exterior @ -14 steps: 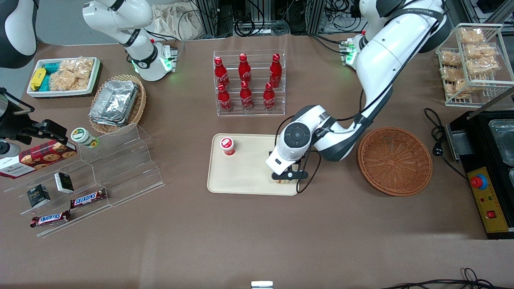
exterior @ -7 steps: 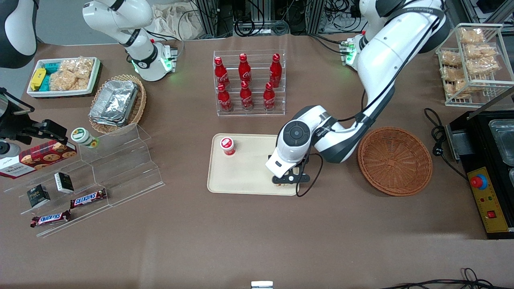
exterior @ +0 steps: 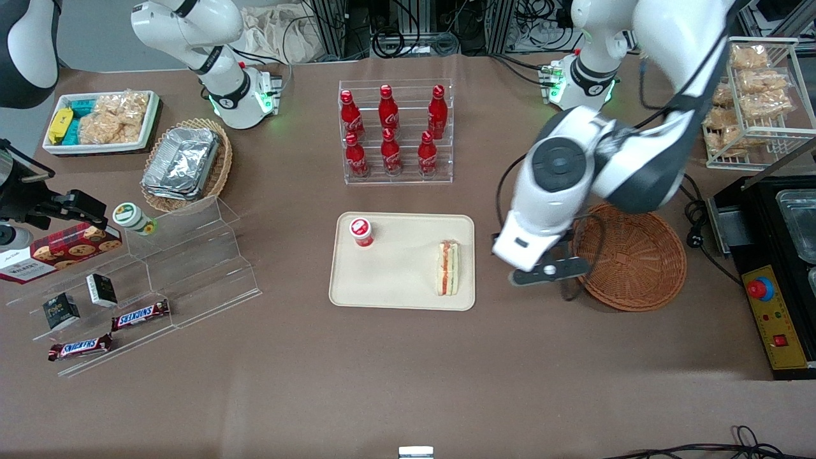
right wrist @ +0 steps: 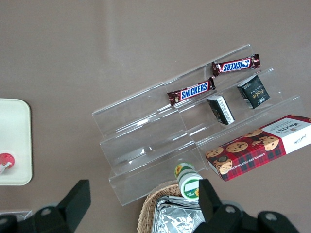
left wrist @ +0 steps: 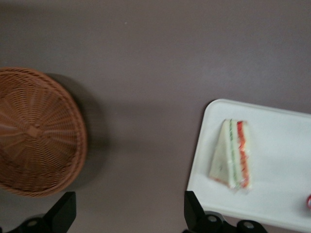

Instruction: Place sandwich from basket to tray

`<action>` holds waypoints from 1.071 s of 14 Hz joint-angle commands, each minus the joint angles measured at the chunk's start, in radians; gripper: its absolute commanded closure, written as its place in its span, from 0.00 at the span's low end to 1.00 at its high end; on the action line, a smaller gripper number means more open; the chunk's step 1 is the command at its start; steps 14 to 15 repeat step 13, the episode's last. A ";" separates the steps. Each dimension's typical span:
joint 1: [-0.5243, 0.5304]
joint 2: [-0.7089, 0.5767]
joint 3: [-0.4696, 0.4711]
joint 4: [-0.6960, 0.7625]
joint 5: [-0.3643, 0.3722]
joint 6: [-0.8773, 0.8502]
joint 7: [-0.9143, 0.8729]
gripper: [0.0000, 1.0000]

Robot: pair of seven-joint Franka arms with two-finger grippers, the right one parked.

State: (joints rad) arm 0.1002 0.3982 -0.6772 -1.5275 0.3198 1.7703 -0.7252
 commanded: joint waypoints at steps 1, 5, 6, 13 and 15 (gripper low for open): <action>0.024 -0.201 0.091 -0.147 -0.125 -0.022 0.168 0.00; -0.031 -0.427 0.336 -0.316 -0.254 -0.020 0.458 0.01; -0.043 -0.450 0.388 -0.331 -0.264 -0.025 0.513 0.01; -0.048 -0.389 0.551 -0.225 -0.295 -0.074 0.770 0.00; -0.048 -0.389 0.551 -0.225 -0.295 -0.074 0.770 0.00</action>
